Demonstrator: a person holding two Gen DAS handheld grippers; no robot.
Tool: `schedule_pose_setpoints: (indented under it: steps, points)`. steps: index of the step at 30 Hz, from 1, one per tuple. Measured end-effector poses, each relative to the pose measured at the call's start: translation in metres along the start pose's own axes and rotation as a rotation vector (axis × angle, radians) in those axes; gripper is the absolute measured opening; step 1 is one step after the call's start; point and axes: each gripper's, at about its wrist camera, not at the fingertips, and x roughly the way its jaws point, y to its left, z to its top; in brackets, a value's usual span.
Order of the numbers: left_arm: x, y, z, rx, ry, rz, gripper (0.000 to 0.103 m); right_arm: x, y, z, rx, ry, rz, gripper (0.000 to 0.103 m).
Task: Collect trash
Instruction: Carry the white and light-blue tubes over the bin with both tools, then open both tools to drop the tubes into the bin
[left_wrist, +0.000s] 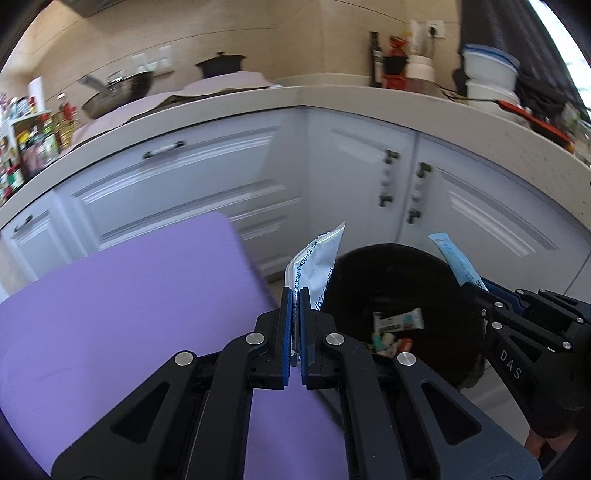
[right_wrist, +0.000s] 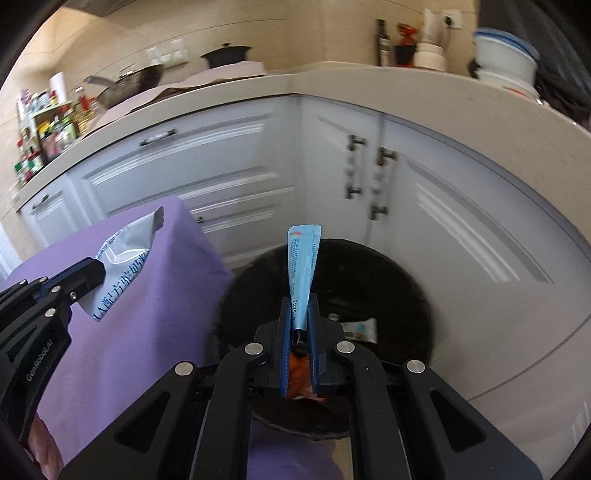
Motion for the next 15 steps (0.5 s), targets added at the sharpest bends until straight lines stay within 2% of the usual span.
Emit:
schedule_pose_setpoints:
  steps: [10,15]
  points:
    - [0.04,-0.038,0.008,0.04,0.034,-0.007,0.005,0.019,-0.036,-0.005,0.05,0.016,-0.026,0.009]
    - [0.061,-0.041,0.009,0.036,0.084,-0.021,0.027,0.039,-0.044,-0.007,0.056,0.04,-0.034,0.01]
